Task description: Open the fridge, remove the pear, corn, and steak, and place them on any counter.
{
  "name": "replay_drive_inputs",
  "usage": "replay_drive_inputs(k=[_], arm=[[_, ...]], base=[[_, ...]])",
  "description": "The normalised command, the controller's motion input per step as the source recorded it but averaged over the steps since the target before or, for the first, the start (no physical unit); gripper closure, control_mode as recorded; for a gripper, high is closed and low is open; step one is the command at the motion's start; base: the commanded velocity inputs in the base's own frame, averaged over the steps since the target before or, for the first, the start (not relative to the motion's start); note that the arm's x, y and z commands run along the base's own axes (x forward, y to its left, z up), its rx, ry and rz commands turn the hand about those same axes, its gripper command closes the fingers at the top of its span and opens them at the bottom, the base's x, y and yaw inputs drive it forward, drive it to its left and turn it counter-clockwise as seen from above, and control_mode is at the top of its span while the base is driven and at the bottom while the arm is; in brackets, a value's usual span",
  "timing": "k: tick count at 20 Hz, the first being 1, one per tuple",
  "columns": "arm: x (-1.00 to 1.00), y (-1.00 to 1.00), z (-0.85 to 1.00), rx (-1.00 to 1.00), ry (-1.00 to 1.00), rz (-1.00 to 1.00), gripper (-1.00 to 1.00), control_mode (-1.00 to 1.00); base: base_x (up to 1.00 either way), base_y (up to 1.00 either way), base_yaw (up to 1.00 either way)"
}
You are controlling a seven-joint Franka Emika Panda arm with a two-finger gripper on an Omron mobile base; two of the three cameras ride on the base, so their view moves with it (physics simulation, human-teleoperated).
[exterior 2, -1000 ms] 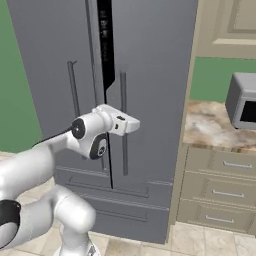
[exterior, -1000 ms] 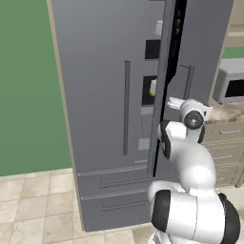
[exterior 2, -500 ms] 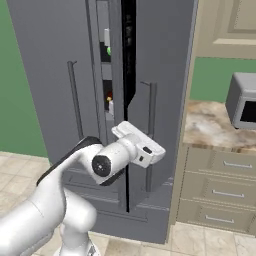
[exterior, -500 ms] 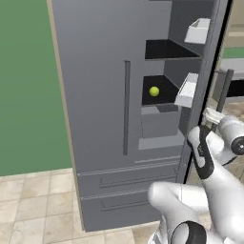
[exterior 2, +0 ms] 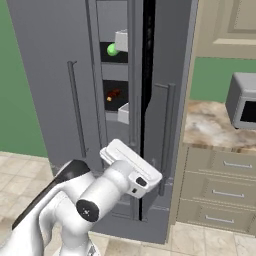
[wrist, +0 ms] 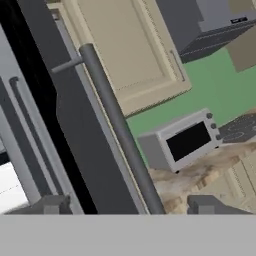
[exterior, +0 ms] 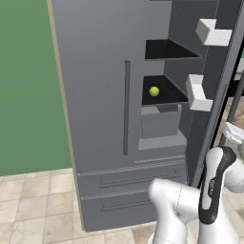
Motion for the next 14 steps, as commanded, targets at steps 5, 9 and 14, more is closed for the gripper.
replay_drive_inputs(k=[5, 9, 14], arm=[[-0.99, 0.99, 0.24, 0.00, -0.01, 0.01, -1.00, -1.00], [-0.44, 1.00, 0.28, -0.04, 0.02, 0.05, -1.00, -1.00], [0.22, 1.00, 0.39, -0.06, 0.05, 0.01, -1.00, -1.00]], base=[[0.00, 0.00, 0.00], [0.00, 0.00, 0.00], [0.00, 0.00, 0.00]])
